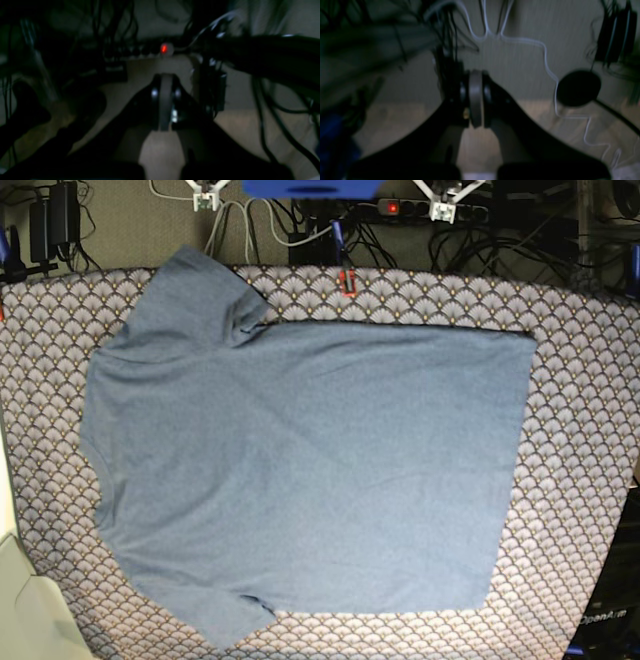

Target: Fold the T-shirt properly

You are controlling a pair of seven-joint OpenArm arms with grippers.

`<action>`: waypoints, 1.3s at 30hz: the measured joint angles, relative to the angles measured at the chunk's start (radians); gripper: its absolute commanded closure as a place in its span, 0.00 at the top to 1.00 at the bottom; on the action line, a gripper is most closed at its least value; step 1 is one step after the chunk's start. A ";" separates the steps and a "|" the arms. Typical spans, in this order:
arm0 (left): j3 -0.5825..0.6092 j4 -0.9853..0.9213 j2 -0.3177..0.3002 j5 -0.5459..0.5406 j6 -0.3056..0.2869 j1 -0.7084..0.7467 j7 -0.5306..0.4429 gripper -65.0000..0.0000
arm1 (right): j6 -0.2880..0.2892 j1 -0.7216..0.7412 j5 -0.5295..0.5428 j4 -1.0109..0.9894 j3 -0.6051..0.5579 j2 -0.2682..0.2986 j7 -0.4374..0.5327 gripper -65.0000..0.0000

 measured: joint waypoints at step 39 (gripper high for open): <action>-0.202 1.024 -0.233 -0.530 -0.002 0.222 0.268 0.34 | 0.085 -0.197 0.000 1.043 0.060 0.057 -0.312 0.43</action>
